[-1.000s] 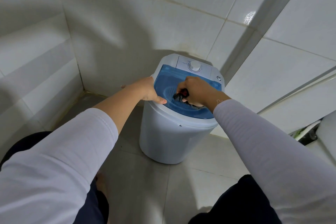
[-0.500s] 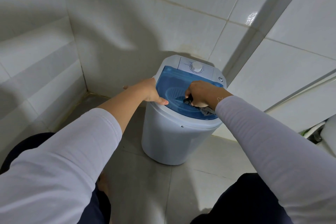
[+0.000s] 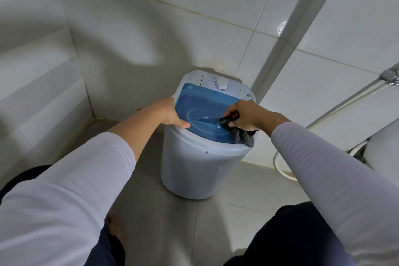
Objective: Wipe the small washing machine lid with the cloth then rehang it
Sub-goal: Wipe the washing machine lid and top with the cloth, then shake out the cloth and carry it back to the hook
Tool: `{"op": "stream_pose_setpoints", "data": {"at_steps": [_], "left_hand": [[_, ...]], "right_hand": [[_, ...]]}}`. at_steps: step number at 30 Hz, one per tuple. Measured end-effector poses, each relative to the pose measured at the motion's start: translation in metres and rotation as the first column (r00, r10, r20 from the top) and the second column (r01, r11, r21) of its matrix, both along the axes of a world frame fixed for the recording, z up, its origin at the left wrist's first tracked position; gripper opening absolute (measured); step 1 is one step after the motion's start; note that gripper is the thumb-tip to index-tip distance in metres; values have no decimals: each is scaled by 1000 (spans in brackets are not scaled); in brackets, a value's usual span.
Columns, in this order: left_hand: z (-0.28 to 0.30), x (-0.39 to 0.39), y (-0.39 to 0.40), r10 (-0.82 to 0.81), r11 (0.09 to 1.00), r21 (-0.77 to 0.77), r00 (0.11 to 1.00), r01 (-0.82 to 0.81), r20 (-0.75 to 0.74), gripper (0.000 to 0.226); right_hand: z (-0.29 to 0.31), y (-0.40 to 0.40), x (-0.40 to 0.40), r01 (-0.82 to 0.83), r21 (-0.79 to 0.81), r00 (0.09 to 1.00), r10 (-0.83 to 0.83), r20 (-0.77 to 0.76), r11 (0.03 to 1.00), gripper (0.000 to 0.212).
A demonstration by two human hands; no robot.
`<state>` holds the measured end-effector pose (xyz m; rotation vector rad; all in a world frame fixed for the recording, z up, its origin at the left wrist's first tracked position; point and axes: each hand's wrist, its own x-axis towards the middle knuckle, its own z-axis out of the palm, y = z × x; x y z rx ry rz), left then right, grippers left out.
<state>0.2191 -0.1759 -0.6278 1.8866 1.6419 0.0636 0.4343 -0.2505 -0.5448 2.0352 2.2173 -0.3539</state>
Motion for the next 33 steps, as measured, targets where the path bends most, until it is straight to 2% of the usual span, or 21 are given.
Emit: {"op": "stream_pose_setpoints", "data": {"at_steps": [4,7,10,13,15,18,20,22,23,25,27,30,33], "left_hand": [[1,0,2,-10,1000,-14,1000,10,-12,120],[21,-1,-2,0,1000,14,1000,0,-7,126],[34,8,-11,-58,985,166,998,56,7,97],[40,22,-25,-155,953,287,973,101,171,73],[43,29,-31,-189,948,295,955,117,228,63],[44,37,-36,-204,947,286,962,147,179,59],[40,41,-36,-206,941,299,970,161,127,52],[37,43,-36,-194,943,296,972,149,129,41],[37,44,-36,-192,944,296,972,145,136,36],[38,45,-35,-181,948,288,972,131,151,28],[41,46,-36,-150,955,280,972,96,179,26],[46,50,-37,-91,967,252,962,24,258,26],[52,54,-35,-4,981,179,918,-74,398,15]], "right_hand": [[15,1,11,13,30,1000,-12,-15,999,28],[28,2,12,83,148,963,-41,-265,986,27],[23,0,4,141,144,834,-39,-550,979,26],[6,-1,-2,247,94,677,-102,-729,964,26],[-3,1,-5,323,25,570,-174,-803,946,22],[-14,6,-8,421,-118,409,-305,-860,899,17],[-19,9,-8,442,-145,379,-331,-864,885,17],[-22,10,-5,443,-103,450,-320,-834,890,20],[-23,10,-3,433,-50,534,-301,-790,900,25],[-26,12,2,389,133,759,-236,-607,911,37],[-27,10,6,329,353,883,-153,-444,876,41],[-25,1,7,220,583,923,27,-385,782,23],[-21,-12,1,41,605,925,198,-323,795,16]]}}
